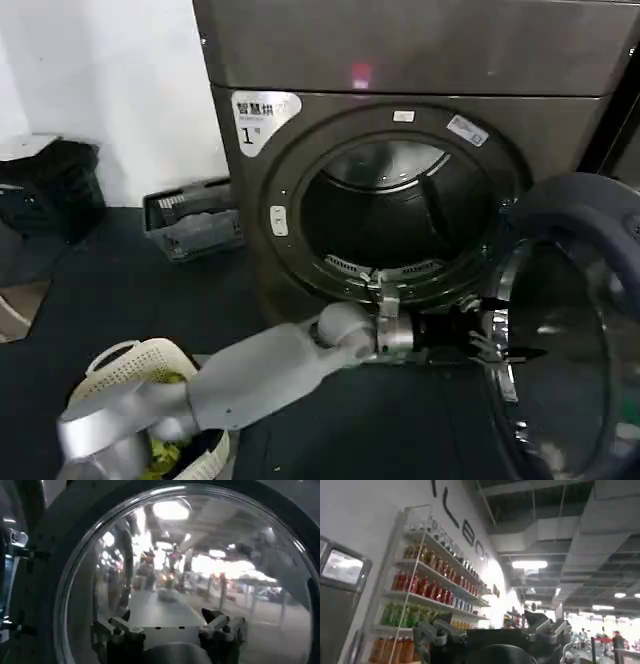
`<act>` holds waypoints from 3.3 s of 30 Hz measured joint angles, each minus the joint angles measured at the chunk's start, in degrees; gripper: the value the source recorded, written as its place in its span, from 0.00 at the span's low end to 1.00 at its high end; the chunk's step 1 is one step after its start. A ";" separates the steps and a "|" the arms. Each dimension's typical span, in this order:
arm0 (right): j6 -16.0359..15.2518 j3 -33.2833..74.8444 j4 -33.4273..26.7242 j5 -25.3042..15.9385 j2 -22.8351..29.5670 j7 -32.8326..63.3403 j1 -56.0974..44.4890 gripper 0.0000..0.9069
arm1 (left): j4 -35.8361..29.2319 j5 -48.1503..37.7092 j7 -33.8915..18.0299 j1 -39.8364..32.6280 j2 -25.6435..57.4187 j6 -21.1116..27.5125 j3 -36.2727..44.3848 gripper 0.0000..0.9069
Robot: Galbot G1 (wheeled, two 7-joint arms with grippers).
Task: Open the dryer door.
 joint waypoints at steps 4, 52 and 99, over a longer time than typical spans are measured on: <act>-0.19 1.23 -0.46 0.17 -0.14 0.81 -0.77 1.00 | 1.23 0.05 -1.22 0.05 -2.15 0.08 0.27 1.00; -0.69 6.04 -1.73 -0.25 -0.14 -0.54 -1.73 1.00 | 10.37 7.09 -7.30 -2.03 -12.68 -3.37 2.77 1.00; 1.47 7.20 -1.48 -2.29 -3.17 -0.15 -1.03 1.00 | -24.42 8.75 -9.73 7.26 34.55 -9.65 -8.25 1.00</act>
